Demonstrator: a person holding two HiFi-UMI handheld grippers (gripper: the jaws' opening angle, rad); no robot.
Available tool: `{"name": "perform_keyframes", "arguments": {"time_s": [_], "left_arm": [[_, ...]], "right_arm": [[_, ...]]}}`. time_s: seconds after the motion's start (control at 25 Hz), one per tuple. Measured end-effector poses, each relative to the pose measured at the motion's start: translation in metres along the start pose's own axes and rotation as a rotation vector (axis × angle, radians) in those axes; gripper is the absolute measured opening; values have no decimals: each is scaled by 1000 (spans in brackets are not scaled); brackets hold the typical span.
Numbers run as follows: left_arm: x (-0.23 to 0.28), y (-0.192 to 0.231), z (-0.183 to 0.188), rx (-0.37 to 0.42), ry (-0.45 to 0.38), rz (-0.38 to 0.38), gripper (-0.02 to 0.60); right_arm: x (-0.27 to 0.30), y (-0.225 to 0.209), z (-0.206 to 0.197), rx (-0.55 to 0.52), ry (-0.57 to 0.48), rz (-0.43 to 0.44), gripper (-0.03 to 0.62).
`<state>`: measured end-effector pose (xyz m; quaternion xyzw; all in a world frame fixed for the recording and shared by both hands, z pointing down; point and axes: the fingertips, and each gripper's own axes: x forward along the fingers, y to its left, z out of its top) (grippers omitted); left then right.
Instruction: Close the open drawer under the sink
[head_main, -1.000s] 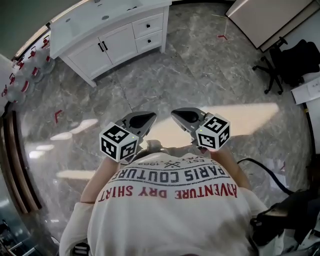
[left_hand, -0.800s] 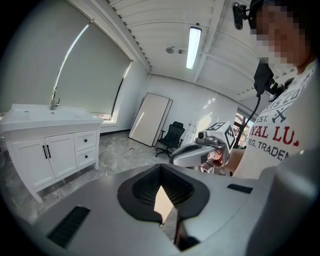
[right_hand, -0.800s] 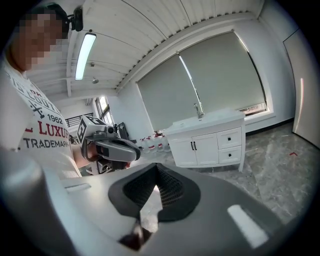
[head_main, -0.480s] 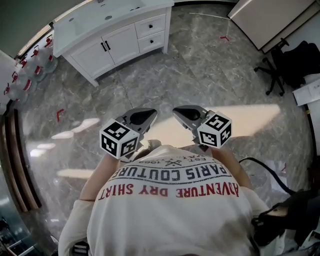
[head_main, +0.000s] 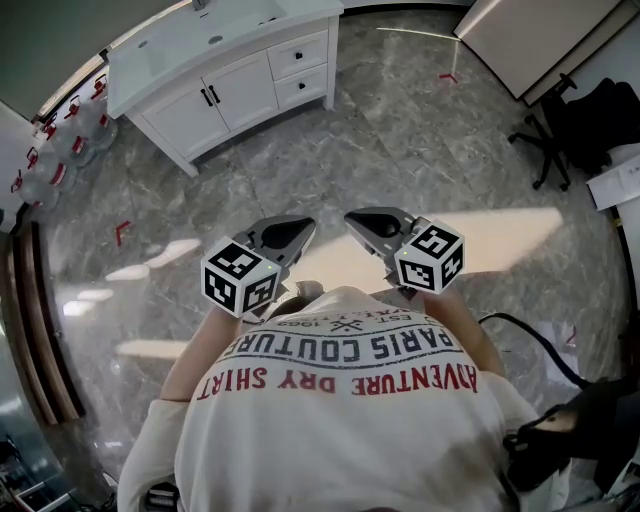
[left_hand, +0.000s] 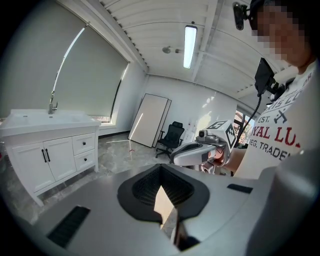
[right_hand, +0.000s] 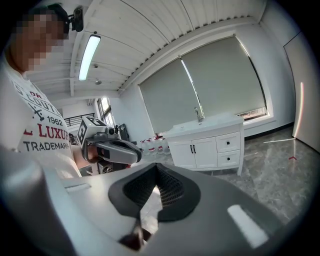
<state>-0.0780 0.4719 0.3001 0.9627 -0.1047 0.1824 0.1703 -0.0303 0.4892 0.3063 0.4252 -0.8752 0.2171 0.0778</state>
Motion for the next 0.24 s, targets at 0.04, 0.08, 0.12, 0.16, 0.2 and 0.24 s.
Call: {"name": "perform_keyframes", "arguments": {"time_s": [0.04, 0.08, 0.12, 0.16, 0.2, 0.24], "left_arm": [[1, -1, 0, 0, 0, 1, 0], [2, -1, 1, -1, 0, 1, 0], [4, -1, 1, 0, 0, 2, 0], [5, -2, 1, 0, -1, 3, 0], [7, -2, 2, 0, -2, 3, 0], [8, -2, 2, 1, -2, 4, 0]], "right_arm": [[-1, 0, 0, -1, 0, 1, 0], [-2, -1, -1, -1, 0, 2, 0], [-4, -2, -1, 0, 0, 2, 0], [-4, -3, -2, 1, -1, 3, 0], [-5, -5, -3, 2, -2, 3, 0], [-6, -6, -3, 3, -3, 3, 0]]}}
